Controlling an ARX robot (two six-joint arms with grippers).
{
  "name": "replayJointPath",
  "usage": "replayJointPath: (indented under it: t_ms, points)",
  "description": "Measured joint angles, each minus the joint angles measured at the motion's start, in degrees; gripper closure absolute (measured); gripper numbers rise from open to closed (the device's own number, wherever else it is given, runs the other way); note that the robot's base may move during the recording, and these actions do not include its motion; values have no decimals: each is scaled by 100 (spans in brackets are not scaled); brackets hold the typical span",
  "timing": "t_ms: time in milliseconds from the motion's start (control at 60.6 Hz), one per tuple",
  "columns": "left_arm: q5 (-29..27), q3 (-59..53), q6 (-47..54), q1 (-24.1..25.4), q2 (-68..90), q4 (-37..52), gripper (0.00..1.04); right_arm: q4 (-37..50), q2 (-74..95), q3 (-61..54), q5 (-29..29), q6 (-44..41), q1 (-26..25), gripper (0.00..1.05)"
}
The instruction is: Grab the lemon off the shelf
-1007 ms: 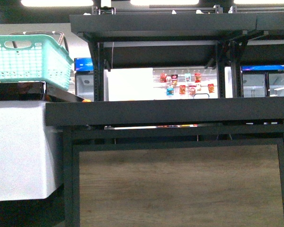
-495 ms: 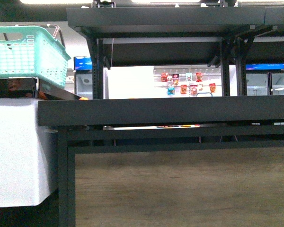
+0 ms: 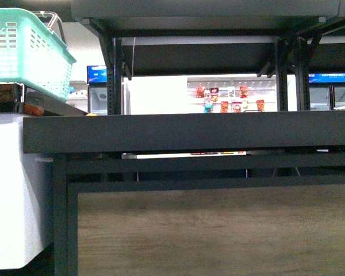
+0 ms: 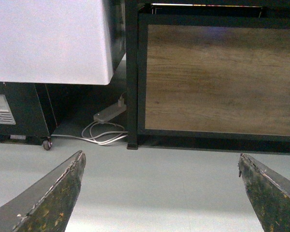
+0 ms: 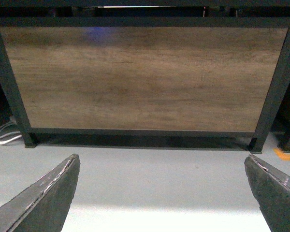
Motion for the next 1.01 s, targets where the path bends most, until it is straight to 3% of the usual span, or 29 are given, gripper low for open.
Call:
replayJointPath:
  t_ms: [1007]
  points:
    - [0, 0, 0, 0, 0, 0, 8, 0, 0, 0, 2, 0, 0, 2]
